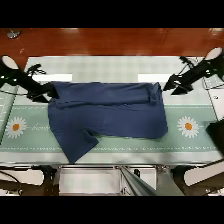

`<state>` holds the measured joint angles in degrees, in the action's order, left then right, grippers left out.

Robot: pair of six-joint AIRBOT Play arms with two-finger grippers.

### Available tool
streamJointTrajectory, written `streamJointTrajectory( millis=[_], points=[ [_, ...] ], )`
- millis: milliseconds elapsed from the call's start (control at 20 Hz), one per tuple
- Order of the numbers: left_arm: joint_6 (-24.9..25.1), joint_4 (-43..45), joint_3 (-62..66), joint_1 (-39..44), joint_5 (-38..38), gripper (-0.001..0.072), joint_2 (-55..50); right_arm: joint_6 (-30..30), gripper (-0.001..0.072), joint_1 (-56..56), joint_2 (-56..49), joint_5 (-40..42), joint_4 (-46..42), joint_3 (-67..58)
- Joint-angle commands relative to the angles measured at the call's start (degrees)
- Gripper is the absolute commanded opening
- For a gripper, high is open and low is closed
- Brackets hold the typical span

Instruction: Fold the shirts.

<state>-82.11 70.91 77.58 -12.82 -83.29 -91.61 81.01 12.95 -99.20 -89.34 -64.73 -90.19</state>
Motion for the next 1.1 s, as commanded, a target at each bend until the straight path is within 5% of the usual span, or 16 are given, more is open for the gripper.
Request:
streamJointTrajectory(
  millis=[0, 100, 250, 350, 750, 1050],
  points=[
    [2.2, 1.4, -7.4, -7.1, -0.4, 0.0701, 8.9, -0.1, 0.0623, 6.1, 12.0, 5.5, -4.3, 9.2],
    [2.6, -1.6, -19.1, -15.0, 4.1, 0.0701, 16.6, -1.2, 0.0623, 11.5, 21.2, 13.2, 3.5, 22.0],
    [8.0, -18.0, -38.9, -27.0, 11.3, 0.0702, 25.7, -12.0, 0.0623, 16.5, 31.7, 18.2, 22.7, 40.2],
    [9.5, -21.3, -46.7, -30.2, 11.6, 0.0702, 27.7, -13.5, 0.0623, 16.7, 34.7, 18.1, 23.7, 46.7],
    [13.9, -21.2, -55.0, -22.8, 12.1, 0.0702, 28.5, -14.3, 0.0621, 7.5, 35.8, 17.9, 19.9, 52.1],
    [14.2, -22.9, -58.3, -13.4, 13.9, 0.0677, 28.5, -12.3, 0.0621, 14.2, 35.8, 18.5, 19.5, 49.9]
  ],
)
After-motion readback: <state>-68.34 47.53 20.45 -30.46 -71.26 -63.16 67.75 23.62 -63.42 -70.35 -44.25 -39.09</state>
